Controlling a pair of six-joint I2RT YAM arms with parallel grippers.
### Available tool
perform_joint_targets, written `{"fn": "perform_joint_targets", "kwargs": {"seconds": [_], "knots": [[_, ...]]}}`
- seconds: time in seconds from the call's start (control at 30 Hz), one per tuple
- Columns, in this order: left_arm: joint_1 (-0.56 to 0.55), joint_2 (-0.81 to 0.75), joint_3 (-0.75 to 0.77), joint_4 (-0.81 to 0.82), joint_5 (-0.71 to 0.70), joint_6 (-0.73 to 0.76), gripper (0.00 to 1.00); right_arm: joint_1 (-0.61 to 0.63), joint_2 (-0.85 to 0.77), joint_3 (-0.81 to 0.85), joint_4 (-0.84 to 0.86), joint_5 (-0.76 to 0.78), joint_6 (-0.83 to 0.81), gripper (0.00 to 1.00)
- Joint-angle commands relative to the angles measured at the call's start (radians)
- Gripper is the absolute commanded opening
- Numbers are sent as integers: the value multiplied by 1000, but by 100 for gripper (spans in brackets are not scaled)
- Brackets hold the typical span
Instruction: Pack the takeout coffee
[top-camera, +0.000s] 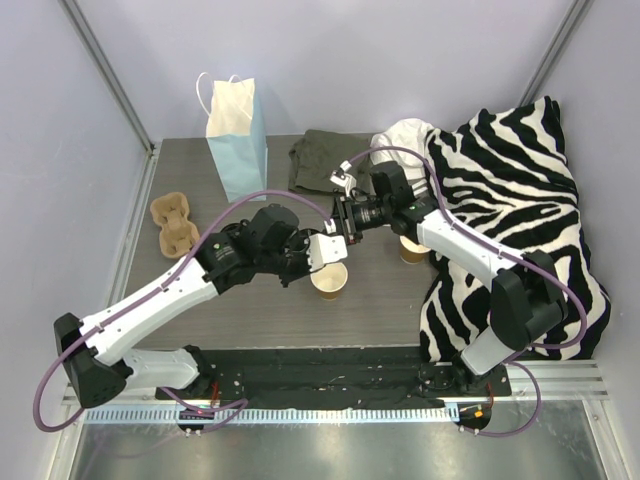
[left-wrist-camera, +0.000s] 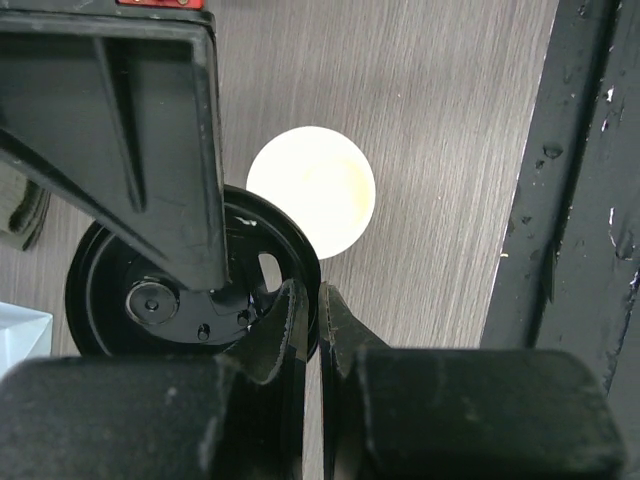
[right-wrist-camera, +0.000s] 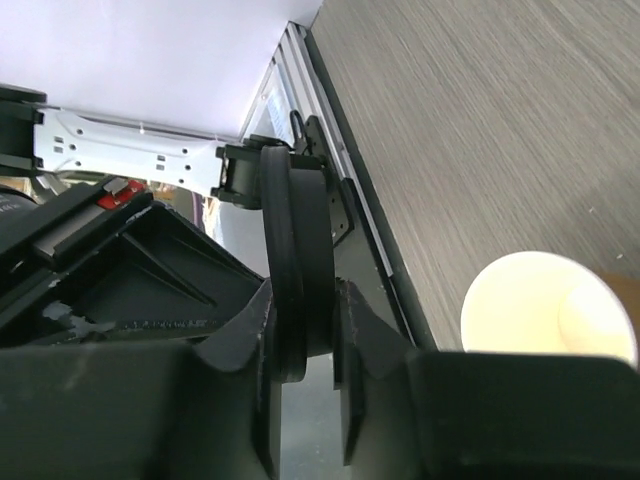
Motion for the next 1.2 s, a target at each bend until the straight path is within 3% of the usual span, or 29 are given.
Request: {"fn": "perform_joint_targets", "kwargs": {"seconds": [0.0,0.03,0.07,0.1,0.13,0.17,0.33,0.5,0.53,0.6,0.7,0.77,0.87,0.97,1.1,1.17], "knots": [[-3,-19,41,-7,37,-34,19,3,-63,21,5,-15,-38,10],[-1,-16,52,-27,45,-37,32,2,-60,54,-44,-3,-67,1],[3,-18,61,-46,57,-49,53,-3,-57,81,-88,8,-104,1],[11,-19,73,-75,80,-58,62,-8,-56,113,-140,25,-200,1],[40,-27,79,-95,150,-66,83,-24,-52,184,-252,62,-250,1],[55,-31,87,-121,183,-78,96,-35,-54,217,-301,82,-296,1],[208,-80,79,-196,316,-267,100,-94,-109,355,-512,272,-594,1],[510,-130,24,-88,528,-544,100,-86,-272,314,-501,500,-779,1],[536,-126,17,-65,552,-665,100,-74,-304,300,-497,534,-819,1],[582,-114,-12,8,673,-754,100,-25,-394,248,-474,637,-916,1],[626,-155,-118,243,806,-996,100,67,-498,192,-428,749,-1017,1],[639,-179,-173,384,810,-1124,100,116,-543,161,-408,812,-1087,1],[640,-205,-191,500,812,-1259,100,195,-627,69,-316,938,-1163,1],[640,-160,-187,515,870,-1383,100,276,-686,-13,-224,1051,-1275,1],[652,-157,-296,776,884,-1667,100,402,-729,-184,9,1255,-1443,1],[652,-159,-322,830,860,-1722,100,500,-752,-255,127,1376,-1584,1]]}}
